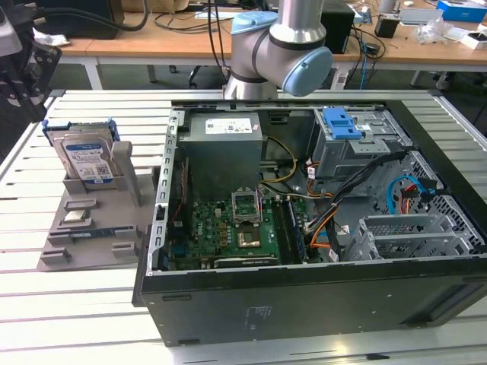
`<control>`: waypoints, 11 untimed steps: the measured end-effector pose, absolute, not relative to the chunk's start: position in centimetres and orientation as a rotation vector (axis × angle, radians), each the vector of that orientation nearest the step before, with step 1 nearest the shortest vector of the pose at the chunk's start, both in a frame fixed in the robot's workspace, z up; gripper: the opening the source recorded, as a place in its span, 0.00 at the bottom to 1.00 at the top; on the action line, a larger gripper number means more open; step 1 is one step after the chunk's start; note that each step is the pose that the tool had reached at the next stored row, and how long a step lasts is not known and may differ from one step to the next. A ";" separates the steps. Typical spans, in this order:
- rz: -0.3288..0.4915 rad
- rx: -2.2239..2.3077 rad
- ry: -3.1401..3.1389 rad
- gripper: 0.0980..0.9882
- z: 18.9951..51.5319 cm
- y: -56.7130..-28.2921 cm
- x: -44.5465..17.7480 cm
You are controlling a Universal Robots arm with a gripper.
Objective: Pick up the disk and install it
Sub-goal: 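Pick up the disk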
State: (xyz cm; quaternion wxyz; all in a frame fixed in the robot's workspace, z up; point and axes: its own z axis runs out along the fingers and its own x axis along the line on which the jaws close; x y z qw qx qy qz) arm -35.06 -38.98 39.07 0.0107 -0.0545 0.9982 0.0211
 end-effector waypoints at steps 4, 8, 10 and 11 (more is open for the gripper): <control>0.067 -0.233 3.112 0.01 39.1 -39.0 -35.1; 0.067 -0.316 3.105 0.01 39.1 -39.0 -35.1; 0.068 -0.354 3.102 0.01 39.1 -39.0 -35.1; 0.068 -0.378 3.099 0.01 39.1 -39.0 -35.1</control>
